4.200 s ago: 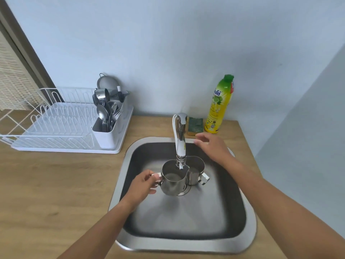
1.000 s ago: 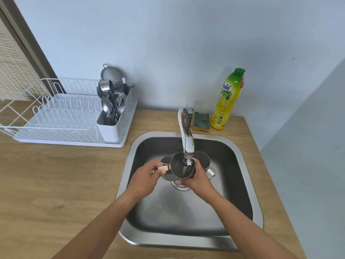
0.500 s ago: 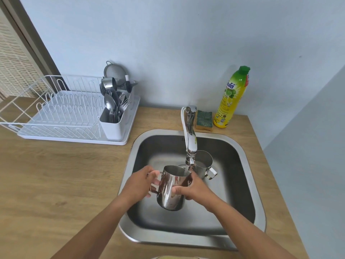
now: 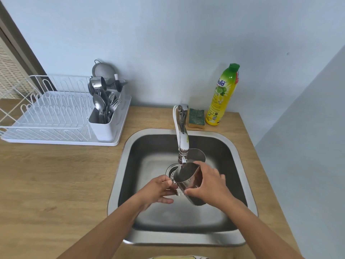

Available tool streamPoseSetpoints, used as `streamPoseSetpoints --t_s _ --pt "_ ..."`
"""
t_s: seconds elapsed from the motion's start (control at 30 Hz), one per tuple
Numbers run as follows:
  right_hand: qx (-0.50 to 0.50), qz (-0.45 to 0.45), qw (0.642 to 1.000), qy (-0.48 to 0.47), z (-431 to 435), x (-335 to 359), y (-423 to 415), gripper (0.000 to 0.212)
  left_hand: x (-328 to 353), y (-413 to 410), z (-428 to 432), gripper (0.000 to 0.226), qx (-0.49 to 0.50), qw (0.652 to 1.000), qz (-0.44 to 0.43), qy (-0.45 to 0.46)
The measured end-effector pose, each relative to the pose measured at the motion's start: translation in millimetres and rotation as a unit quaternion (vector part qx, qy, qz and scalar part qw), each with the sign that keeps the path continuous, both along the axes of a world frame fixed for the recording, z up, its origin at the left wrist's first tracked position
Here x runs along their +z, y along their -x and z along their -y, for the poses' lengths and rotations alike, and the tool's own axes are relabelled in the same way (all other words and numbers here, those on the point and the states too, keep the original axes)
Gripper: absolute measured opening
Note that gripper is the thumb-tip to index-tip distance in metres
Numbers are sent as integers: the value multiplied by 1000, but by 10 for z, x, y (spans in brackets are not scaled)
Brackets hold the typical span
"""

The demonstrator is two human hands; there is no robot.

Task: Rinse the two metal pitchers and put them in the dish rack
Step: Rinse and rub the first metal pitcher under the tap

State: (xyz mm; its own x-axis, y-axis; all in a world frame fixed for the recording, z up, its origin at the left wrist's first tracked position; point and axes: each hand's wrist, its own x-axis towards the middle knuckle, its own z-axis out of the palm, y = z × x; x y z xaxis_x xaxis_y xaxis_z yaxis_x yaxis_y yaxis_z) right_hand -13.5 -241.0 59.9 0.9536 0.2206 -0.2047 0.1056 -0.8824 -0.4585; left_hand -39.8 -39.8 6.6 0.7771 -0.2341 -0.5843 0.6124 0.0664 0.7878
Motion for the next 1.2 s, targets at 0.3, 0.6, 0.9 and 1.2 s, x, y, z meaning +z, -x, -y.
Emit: streamPoseSetpoints --t_s 0.3,0.6,0.9,1.2 --pt "1 72 994 -78 95 -44 -211 90 132 -317 90 8 45 994 93 -47" --pt "-36 15 972 -231 -133 -279 -363 89 318 -343 -91 9 58 941 190 -275" --pt "-53 -101 944 -308 -425 -482 -276 91 578 -143 -350 13 -24 835 244 -492" --pt "-40 -224 922 -312 -212 -384 -111 65 457 -21 -418 21 -24 913 150 -378"
